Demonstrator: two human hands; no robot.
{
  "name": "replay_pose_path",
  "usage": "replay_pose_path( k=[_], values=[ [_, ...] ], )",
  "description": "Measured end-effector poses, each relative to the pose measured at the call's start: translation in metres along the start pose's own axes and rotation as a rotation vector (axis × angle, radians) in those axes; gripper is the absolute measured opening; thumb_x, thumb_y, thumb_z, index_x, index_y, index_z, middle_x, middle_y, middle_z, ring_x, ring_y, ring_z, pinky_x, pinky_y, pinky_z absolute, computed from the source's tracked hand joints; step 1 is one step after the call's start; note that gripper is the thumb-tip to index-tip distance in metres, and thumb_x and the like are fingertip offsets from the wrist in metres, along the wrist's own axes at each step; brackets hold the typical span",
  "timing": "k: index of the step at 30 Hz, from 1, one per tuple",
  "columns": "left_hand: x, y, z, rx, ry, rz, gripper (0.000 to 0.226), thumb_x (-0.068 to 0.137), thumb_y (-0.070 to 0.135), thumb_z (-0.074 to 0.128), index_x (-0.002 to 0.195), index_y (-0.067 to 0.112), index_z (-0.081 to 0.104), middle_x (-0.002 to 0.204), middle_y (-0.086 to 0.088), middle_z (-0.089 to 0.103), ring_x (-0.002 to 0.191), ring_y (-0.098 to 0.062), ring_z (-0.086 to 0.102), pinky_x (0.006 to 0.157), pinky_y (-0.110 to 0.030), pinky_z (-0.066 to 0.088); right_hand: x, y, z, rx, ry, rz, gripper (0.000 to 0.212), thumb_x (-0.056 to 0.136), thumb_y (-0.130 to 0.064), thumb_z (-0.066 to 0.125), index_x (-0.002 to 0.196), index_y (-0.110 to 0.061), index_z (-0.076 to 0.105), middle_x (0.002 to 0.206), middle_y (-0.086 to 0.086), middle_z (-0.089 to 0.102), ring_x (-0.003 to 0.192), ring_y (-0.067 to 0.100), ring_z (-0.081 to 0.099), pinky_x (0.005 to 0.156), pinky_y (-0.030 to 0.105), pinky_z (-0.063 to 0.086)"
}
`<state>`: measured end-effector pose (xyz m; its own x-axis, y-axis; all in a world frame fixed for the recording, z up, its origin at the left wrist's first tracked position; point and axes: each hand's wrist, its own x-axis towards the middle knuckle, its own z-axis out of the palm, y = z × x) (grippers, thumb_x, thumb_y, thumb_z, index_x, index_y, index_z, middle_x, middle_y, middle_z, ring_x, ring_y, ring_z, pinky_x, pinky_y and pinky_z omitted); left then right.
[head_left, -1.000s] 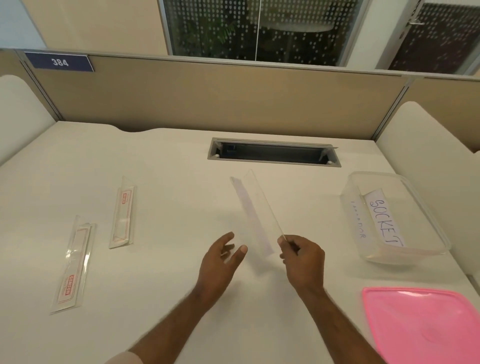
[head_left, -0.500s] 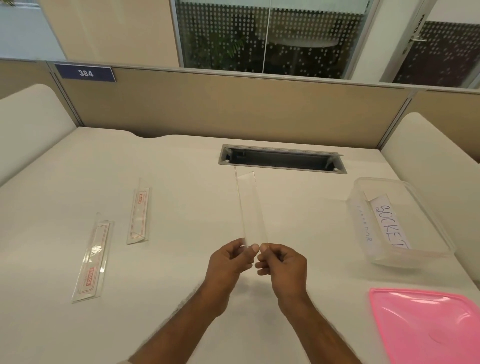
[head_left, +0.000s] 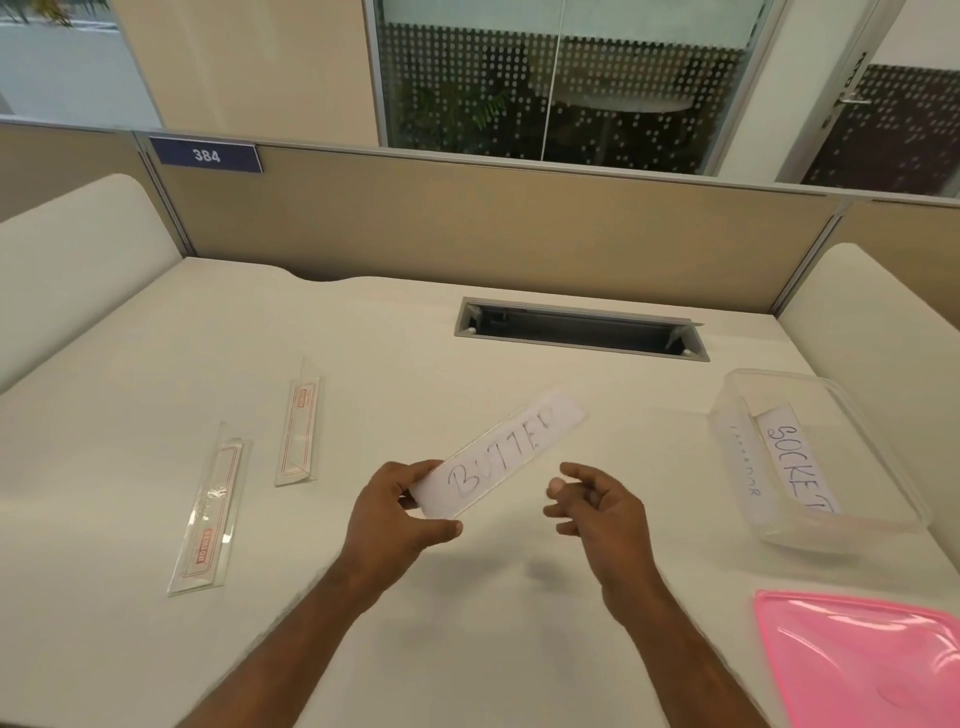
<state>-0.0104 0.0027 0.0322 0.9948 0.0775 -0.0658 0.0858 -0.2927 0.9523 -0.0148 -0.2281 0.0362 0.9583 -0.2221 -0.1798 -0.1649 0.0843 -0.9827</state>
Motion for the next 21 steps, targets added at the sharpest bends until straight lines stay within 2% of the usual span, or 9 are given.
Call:
replay_pose_path(
  k=[2,5,8,13,16,21],
  values=[
    [0.000,-0.001,-0.008,0.069,-0.017,0.039,0.066,0.051,0.013,0.093,0.107,0.042,0.069,0.098,0.014,0.062,0.091,-0.003,0.065,0.075,-0.016,0.049,0.005,-0.006,-0.007,0.014,-0.001,-0.041,0.030,0.083,-0.014,0.074,0.110,-0.021,0.066,0.083,0.002,0.073,0.078,0.019,0.072,0.062,0.026,0.053],
    [0.002,0.000,-0.018,0.119,-0.045,0.072,0.069,0.052,0.009,0.092,0.113,0.034,0.070,0.100,0.010,0.061,0.092,-0.002,0.064,0.078,-0.013,0.049,0.011,-0.014,-0.017,-0.082,0.019,-0.131,0.049,0.079,-0.014,0.078,0.123,-0.025,0.059,0.100,-0.002,0.071,0.080,0.013,0.068,0.071,0.032,0.056],
    [0.004,0.007,-0.028,0.188,-0.064,0.128,0.069,0.052,0.006,0.092,0.112,0.033,0.070,0.100,0.008,0.061,0.092,-0.001,0.064,0.074,-0.006,0.046,0.015,-0.020,-0.025,-0.217,-0.009,-0.213,0.070,0.075,-0.017,0.082,0.133,-0.036,0.047,0.112,-0.012,0.063,0.086,0.005,0.067,0.072,0.022,0.055],
    [0.008,0.021,-0.041,0.264,-0.111,0.179,0.068,0.054,0.006,0.091,0.111,0.036,0.068,0.098,0.008,0.059,0.093,-0.004,0.064,0.075,-0.007,0.047,0.020,-0.031,-0.035,-0.527,-0.193,-0.314,0.094,0.070,-0.020,0.086,0.139,-0.054,0.032,0.125,-0.030,0.047,0.105,-0.010,0.053,0.072,0.017,0.051],
    [0.011,0.030,-0.050,0.305,-0.155,0.215,0.068,0.056,0.005,0.090,0.113,0.035,0.068,0.100,0.008,0.059,0.095,0.000,0.062,0.079,-0.009,0.048,0.022,-0.040,-0.037,-0.659,-0.268,-0.389,0.095,0.070,-0.022,0.086,0.137,-0.059,0.031,0.126,-0.035,0.043,0.108,-0.010,0.048,0.073,0.015,0.048],
    [0.016,0.046,-0.063,0.337,-0.194,0.255,0.067,0.057,0.003,0.090,0.114,0.031,0.070,0.101,0.007,0.060,0.096,-0.001,0.062,0.081,-0.004,0.044,0.022,-0.057,-0.039,-0.676,-0.292,-0.467,0.074,0.066,-0.030,0.088,0.119,-0.061,0.046,0.114,-0.037,0.054,0.103,-0.002,0.053,0.072,0.020,0.050]
  ],
)
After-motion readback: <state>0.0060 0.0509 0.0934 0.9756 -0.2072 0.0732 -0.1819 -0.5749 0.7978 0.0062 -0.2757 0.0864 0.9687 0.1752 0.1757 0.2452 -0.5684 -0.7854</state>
